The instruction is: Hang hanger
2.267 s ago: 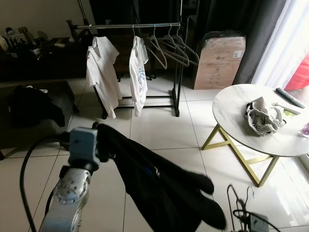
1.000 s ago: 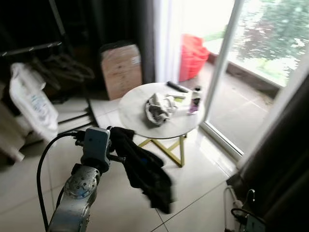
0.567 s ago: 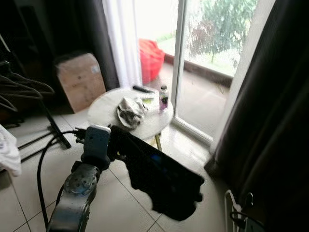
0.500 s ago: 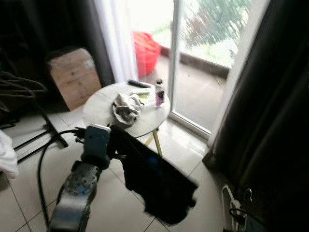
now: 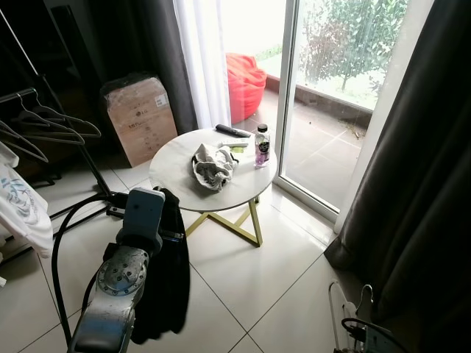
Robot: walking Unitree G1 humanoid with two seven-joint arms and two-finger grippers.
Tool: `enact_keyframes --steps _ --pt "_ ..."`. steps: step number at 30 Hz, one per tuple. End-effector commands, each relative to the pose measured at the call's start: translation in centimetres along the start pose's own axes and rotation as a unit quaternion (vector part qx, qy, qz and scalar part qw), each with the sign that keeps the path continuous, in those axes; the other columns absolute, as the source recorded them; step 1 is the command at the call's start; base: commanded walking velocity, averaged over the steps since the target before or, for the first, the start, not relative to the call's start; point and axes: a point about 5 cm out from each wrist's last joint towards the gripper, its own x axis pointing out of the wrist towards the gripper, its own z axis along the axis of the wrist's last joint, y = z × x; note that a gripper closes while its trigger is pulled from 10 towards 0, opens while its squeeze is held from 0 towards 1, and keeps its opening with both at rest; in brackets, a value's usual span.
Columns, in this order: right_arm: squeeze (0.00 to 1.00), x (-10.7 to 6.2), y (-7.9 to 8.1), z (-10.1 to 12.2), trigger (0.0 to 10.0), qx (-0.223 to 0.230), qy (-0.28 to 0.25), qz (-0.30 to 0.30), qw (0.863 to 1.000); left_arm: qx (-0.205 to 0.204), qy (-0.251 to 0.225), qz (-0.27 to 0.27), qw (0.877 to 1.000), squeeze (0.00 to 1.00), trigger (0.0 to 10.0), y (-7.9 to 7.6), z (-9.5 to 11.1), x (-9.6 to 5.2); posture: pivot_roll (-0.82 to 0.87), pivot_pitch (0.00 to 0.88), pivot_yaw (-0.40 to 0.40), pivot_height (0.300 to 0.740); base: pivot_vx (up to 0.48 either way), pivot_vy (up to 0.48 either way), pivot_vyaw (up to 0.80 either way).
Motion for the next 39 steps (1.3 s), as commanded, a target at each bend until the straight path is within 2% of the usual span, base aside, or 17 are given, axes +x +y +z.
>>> enact_keyframes --steps 1,4,13,16,29,34,39 --pt "0.0 0.0 0.5 -0.6 10.0 0.0 0.008 0.01 1.0 -0.006 -0.016 -0.001 1.0 0.0 10.0 0.3 0.8 0.1 0.04 0.061 0.065 0.74 0.24 0.0 0.0" --pt "0.0 0.0 0.7 -0.6 10.0 -0.003 0.005 0.012 1.0 0.006 -0.024 -0.017 1.0 0.0 10.0 0.0 1.0 0.1 0.04 0.059 0.066 0.74 0.276 0.0 0.42" --pt "0.0 0.0 1.0 -0.4 10.0 -0.008 -0.002 0.025 1.0 0.02 -0.022 0.002 1.0 0.0 10.0 1.2 1.0 0.4 0.04 0.067 0.066 0.74 0.332 0.0 0.38" --pt "0.0 0.0 1.0 -0.3 10.0 0.005 -0.007 0.025 1.0 0.025 -0.019 0.011 0.999 0.0 10.0 2.1 0.8 0.5 0.05 0.072 0.063 0.74 0.35 0.0 0.38" --pt "0.0 0.0 1.1 -0.3 10.0 0.006 -0.004 0.029 1.0 0.011 -0.032 0.005 0.999 0.0 10.0 1.6 1.5 0.7 0.05 0.081 0.057 0.74 0.381 0.0 0.0" --pt "0.0 0.0 1.3 -0.6 10.0 -0.001 0.003 0.035 0.999 0.011 -0.049 0.007 0.999 0.0 10.0 2.2 2.5 1.3 0.05 0.082 0.057 0.74 0.409 0.0 0.0" --pt "0.0 0.0 1.4 -0.6 10.0 -0.003 0.005 0.039 0.999 0.019 -0.082 -0.004 0.996 0.0 10.0 2.1 4.3 2.9 0.06 0.082 0.05 0.74 0.416 0.0 0.0"
